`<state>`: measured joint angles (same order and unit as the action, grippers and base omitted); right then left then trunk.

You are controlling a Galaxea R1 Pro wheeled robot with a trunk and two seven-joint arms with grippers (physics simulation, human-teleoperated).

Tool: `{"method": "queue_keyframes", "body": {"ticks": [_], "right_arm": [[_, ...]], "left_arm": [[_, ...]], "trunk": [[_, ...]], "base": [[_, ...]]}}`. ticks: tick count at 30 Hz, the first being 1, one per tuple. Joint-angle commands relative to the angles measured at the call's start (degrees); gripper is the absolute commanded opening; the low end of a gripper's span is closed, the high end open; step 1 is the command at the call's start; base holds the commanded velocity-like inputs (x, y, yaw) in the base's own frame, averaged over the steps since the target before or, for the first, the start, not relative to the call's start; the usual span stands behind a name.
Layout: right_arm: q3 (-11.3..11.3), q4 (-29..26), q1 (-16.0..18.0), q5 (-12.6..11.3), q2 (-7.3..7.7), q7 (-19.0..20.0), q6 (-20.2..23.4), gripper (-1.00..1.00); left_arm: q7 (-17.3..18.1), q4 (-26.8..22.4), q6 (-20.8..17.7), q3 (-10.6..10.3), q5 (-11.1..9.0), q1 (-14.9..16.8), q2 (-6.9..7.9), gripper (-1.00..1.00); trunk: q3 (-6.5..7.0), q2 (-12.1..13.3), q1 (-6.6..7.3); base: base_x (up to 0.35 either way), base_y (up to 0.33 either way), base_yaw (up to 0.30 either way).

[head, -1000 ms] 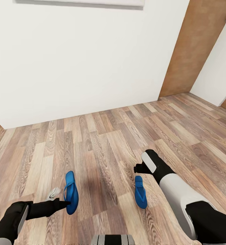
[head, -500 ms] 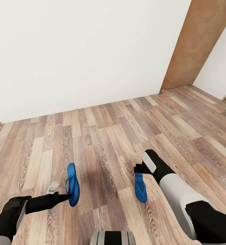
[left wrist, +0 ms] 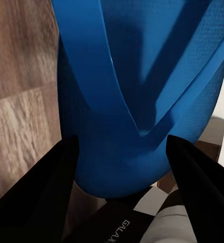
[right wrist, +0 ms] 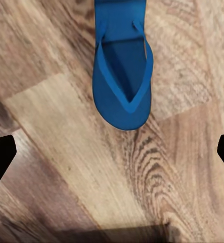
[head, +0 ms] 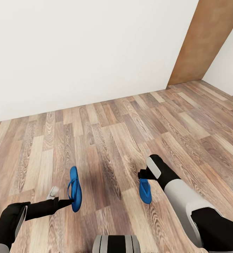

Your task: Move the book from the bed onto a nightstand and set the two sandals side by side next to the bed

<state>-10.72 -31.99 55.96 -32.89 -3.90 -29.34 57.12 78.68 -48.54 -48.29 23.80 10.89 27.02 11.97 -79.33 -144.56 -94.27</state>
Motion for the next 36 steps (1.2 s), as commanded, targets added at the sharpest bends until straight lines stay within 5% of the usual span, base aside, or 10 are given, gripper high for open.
{"method": "queue_keyframes", "body": {"ticks": [1, 28, 36], "right_arm": [[-0.26, -0.03, 0.03, -0.60, 0.04, -0.54, 0.11, 1.00], [-0.26, -0.09, 0.03, -0.44, 0.11, -0.54, 0.02, 1.00], [-0.26, -0.09, 0.03, 2.00, 0.12, -0.54, -0.13, 1.00]], "left_arm": [[0.47, -0.03, -0.54, 0.19, 0.59, 0.05, -0.03, -1.00], [0.51, 0.03, -0.32, 0.19, 0.65, 0.05, -0.02, -1.00], [0.51, 0.10, -0.23, 0.19, 0.69, 0.05, -0.04, -1.00]], "trunk": [[-0.27, -0.03, -0.01], [-6.25, -0.39, -0.71], [-6.25, -0.39, -0.71]], "base": [[0.000, 0.000, 0.000], [0.000, 0.000, 0.000], [0.000, 0.000, 0.000]]}}
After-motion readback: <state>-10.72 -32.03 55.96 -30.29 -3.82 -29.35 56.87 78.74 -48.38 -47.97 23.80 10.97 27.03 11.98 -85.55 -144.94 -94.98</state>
